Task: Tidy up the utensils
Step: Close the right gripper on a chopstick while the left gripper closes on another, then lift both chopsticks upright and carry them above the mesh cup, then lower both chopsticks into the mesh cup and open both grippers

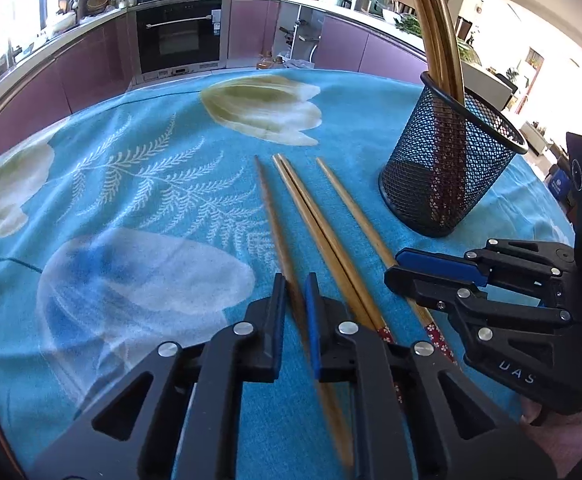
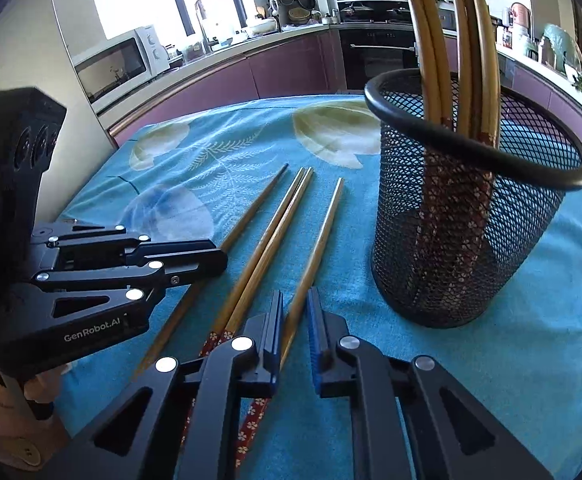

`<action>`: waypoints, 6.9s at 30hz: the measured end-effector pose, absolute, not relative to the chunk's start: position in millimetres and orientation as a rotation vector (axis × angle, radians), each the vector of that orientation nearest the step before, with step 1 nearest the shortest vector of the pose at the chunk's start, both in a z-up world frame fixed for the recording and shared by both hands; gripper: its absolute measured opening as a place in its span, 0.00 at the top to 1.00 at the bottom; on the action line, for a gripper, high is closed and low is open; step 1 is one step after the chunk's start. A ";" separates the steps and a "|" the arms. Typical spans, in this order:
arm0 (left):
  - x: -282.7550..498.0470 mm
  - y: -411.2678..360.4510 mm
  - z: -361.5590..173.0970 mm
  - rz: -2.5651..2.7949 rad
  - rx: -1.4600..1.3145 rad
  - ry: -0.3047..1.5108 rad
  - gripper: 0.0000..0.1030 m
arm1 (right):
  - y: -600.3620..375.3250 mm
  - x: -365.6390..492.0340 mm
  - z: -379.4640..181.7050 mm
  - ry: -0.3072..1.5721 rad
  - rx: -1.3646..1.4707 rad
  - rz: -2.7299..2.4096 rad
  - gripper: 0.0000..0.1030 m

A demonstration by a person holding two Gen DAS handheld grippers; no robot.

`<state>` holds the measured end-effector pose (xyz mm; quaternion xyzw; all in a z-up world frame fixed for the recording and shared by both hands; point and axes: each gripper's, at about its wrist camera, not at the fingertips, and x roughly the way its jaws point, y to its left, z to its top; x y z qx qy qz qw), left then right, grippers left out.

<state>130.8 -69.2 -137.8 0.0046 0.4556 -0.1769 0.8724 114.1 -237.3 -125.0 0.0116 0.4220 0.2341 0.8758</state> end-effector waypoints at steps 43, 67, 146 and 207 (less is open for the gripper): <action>130.4 -73.1 -135.6 -0.412 -0.003 0.964 0.93 | -240.1 109.6 -115.5 0.868 0.032 0.547 0.94; 106.9 -66.8 -89.3 -0.483 -0.040 0.847 0.93 | -261.5 88.4 -71.0 0.729 0.052 0.556 0.94; 108.7 -97.4 33.2 -0.697 -0.057 0.553 0.93 | -317.4 87.4 21.9 0.421 0.080 0.479 0.94; 183.3 -152.7 -15.9 -0.624 0.030 0.729 0.77 | -312.9 146.8 -33.7 0.628 0.130 0.431 0.87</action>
